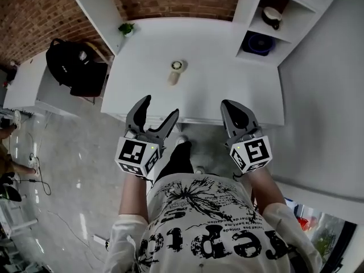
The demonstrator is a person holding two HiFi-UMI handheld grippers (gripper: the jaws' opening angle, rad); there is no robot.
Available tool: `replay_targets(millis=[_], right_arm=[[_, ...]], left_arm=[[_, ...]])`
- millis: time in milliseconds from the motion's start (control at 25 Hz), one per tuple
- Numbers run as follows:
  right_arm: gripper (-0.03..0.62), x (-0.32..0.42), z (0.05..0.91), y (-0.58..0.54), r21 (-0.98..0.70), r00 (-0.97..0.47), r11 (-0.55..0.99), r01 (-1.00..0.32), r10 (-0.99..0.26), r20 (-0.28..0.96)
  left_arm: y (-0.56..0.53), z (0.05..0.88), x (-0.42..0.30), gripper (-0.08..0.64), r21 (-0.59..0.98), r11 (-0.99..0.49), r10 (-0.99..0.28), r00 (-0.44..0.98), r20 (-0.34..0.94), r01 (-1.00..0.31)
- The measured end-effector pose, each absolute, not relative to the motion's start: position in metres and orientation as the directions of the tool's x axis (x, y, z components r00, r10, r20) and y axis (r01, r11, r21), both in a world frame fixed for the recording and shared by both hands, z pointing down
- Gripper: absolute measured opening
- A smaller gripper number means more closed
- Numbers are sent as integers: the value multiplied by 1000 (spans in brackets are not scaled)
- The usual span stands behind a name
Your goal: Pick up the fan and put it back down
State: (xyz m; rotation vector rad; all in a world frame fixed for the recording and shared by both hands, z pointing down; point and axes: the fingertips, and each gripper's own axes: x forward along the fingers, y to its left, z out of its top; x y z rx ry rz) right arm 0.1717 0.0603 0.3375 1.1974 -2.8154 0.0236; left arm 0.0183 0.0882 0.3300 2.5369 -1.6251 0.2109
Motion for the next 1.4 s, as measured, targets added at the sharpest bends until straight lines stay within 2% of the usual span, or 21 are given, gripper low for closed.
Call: replay_targets(millis=[240,400,760,1040,1280,1400], right_arm=[[15,143,353,-22,6,-670,675,-737,-733,121],[15,126,361,-76,-13,-643,649,-761,-752,143],[15,97,401,-171,-29,-611,620,-784,-761,218],[15,91,437,-212,-59,-564,574,-816,-771,295],[15,88,468,-233,-73,-537,547,-834,-772,341],[15,89,479,-239,-77,-522,533,-843,-773,360]], left_arm=[[-4,358,2,353,41,-444,-862,439,253,-895],[-70,394,-6,353,130,-463,-823,480,304,-877],[-190,506,-26,364,142,-450,-720,452,526,-882],[-230,571,-29,380,190,-418,-621,432,654,-888],[-251,624,-38,383,144,-386,-544,351,762,-911],[-257,639,-34,383,167,-385,-510,360,781,-908]])
